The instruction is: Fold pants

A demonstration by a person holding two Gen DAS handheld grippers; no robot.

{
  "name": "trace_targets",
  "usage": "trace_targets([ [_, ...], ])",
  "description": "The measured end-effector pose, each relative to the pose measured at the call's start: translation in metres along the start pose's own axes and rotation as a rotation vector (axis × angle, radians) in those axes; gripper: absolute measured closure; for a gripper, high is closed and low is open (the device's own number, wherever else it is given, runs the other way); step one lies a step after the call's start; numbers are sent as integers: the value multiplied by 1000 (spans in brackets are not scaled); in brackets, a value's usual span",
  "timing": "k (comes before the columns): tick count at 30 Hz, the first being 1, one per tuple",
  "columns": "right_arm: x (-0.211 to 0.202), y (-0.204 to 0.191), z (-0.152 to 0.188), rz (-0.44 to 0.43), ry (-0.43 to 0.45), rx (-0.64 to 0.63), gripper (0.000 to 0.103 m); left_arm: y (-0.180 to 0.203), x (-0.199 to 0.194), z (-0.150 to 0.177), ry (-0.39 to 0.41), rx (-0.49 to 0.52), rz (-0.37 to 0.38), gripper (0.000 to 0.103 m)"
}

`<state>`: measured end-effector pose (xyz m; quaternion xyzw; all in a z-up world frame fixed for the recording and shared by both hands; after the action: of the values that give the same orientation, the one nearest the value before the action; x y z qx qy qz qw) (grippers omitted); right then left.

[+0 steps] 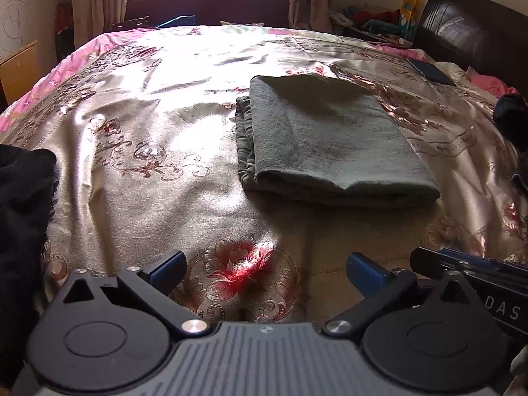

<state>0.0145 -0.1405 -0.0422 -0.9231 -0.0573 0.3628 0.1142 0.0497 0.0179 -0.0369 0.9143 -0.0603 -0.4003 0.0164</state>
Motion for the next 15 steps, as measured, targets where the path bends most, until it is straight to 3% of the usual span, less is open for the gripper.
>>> trace_targets([
  [15, 3, 0, 1, -3, -15, 1, 68, -2, 3, -1, -10, -6, -7, 0],
])
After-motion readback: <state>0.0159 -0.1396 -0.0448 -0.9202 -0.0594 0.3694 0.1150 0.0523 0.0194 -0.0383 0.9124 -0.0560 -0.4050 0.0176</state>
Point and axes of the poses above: each gripper's, at about its wrist camera, not at the fingertips, and x roughly the way its jaws point, y to its right, z to its underside, the point moved 3 cm from there along x, roughly the way its jaws point
